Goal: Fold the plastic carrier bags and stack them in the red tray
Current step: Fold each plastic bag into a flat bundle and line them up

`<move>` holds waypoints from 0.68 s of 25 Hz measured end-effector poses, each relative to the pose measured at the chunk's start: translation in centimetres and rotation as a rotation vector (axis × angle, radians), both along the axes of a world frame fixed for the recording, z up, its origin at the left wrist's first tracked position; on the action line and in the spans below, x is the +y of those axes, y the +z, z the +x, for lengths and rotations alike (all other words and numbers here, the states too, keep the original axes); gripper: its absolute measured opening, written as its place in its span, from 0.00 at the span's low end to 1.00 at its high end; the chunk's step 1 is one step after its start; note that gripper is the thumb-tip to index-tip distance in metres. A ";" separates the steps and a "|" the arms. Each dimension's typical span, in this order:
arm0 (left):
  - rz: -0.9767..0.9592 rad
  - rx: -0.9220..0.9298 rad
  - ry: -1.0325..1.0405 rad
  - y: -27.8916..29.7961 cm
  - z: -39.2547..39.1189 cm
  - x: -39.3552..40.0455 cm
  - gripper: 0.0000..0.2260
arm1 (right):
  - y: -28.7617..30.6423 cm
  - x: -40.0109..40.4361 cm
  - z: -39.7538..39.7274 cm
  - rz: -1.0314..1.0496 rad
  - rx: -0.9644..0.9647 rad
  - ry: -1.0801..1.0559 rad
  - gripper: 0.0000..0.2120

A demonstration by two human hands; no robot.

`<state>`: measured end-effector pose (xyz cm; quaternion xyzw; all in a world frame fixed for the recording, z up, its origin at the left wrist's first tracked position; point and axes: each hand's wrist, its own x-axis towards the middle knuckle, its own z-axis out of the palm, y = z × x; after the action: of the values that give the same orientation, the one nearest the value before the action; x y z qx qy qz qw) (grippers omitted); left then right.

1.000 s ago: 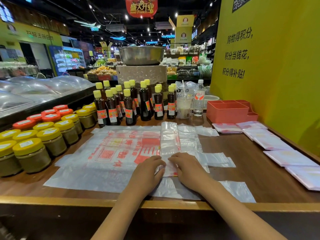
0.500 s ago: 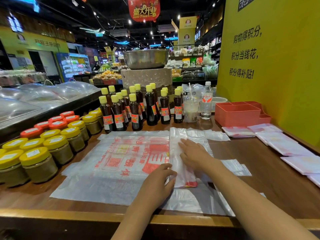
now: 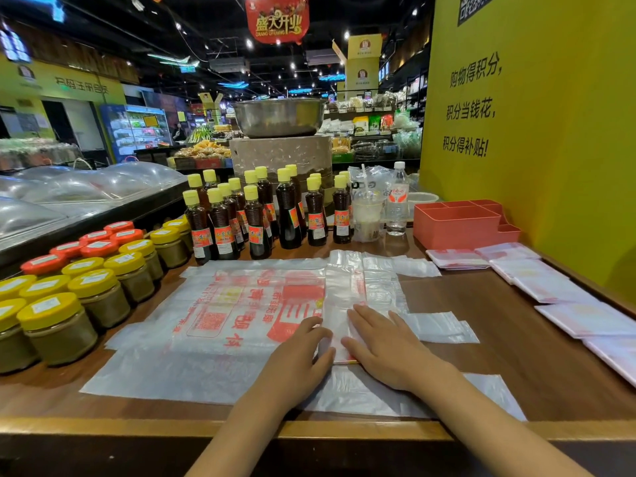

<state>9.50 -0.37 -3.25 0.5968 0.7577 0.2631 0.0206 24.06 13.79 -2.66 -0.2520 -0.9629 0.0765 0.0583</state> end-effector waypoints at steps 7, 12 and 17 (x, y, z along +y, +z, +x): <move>-0.232 0.269 -0.153 2.5 -3.1 2.0 0.31 | 0.0 0.4 0.0 0.000 -0.101 0.027 0.31; -0.328 0.304 -0.293 2.7 -4.4 3.5 0.37 | 2.7 3.1 0.7 -0.141 -0.146 0.117 0.33; -0.348 0.326 -0.320 1.1 -4.2 3.9 0.35 | 2.7 3.3 2.2 -0.158 -0.025 0.134 0.32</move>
<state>5.33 3.54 -2.12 0.7308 0.6809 0.0232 0.0422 26.31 17.10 0.02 -0.1919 -0.9693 0.1526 0.0208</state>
